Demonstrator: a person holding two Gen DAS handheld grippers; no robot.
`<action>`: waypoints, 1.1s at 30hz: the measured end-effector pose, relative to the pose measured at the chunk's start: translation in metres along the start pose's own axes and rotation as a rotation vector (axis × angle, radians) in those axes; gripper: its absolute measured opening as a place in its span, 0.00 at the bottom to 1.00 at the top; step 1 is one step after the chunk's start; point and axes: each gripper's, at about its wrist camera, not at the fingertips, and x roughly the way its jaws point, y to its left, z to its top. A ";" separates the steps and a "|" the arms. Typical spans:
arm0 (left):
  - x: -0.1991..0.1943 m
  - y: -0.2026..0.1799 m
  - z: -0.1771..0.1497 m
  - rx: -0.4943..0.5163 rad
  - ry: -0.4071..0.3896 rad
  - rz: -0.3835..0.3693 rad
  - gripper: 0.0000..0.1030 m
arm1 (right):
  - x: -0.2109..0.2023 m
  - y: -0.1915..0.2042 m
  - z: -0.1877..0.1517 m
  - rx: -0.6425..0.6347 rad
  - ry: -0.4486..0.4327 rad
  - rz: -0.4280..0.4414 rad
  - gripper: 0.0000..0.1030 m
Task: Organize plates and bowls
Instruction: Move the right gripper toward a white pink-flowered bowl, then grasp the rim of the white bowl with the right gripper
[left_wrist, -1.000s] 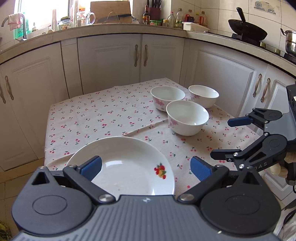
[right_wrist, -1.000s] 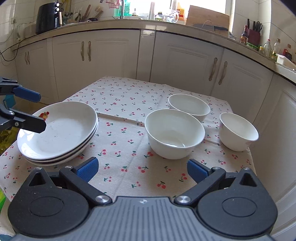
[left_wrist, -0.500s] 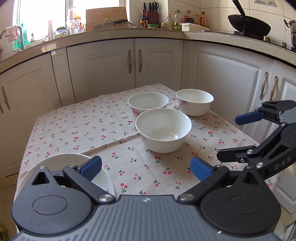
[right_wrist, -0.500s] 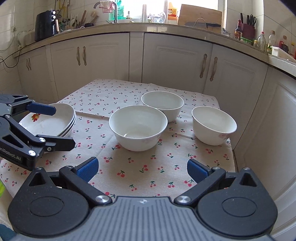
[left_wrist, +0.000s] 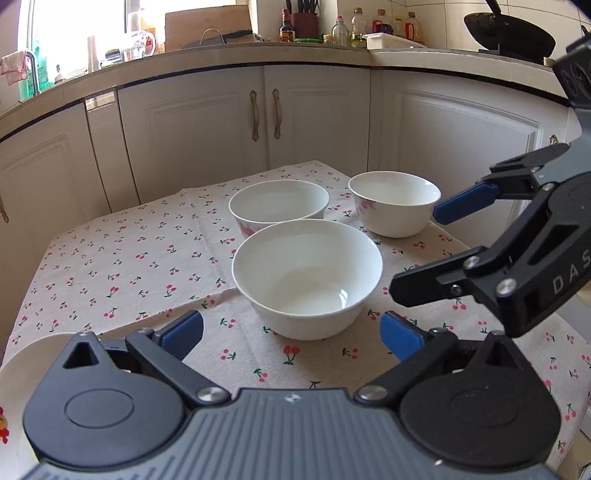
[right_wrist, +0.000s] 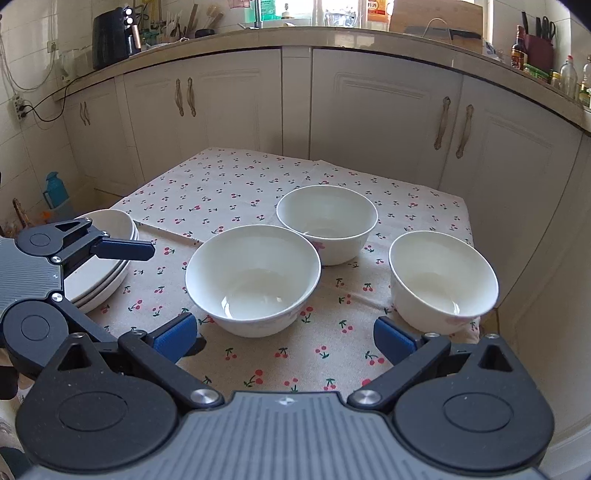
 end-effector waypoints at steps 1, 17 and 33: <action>0.004 -0.001 0.001 -0.004 0.005 -0.004 0.98 | 0.005 -0.002 0.003 -0.005 0.005 0.009 1.00; 0.035 0.002 0.002 -0.039 0.002 -0.050 0.88 | 0.064 -0.015 0.030 -0.022 0.057 0.121 0.86; 0.035 0.005 0.002 -0.049 -0.004 -0.074 0.85 | 0.084 -0.018 0.044 -0.010 0.081 0.173 0.66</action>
